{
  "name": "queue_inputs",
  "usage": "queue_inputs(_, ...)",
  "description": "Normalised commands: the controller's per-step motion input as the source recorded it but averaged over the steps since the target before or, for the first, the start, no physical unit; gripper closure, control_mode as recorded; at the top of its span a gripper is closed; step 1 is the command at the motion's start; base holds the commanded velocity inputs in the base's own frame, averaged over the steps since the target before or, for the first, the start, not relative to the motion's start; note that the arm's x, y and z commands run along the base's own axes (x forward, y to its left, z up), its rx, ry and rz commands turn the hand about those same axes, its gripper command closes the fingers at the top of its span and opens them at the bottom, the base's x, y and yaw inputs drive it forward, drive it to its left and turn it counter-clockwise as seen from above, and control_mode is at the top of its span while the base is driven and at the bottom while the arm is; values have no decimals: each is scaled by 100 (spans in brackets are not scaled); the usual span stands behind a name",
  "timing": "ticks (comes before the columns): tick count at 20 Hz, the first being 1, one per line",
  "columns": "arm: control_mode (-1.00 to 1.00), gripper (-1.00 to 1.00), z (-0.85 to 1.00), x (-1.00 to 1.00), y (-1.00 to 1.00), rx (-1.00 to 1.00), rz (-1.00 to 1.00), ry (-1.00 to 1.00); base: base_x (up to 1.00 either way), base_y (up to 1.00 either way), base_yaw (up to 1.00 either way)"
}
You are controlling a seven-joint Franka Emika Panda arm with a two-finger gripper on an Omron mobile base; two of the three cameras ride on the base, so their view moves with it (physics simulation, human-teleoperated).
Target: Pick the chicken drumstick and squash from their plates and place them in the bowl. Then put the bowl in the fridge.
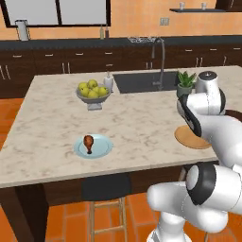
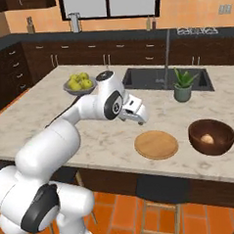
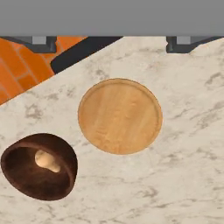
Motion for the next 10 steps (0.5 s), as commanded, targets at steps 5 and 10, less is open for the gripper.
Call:
queue_inputs(5, 100, -100, 0, 0, 0, 0, 0, 0, 0, 100, 3)
queue_inputs(10, 100, -100, 0, 0, 0, 0, 0, 0, 0, 100, 0)
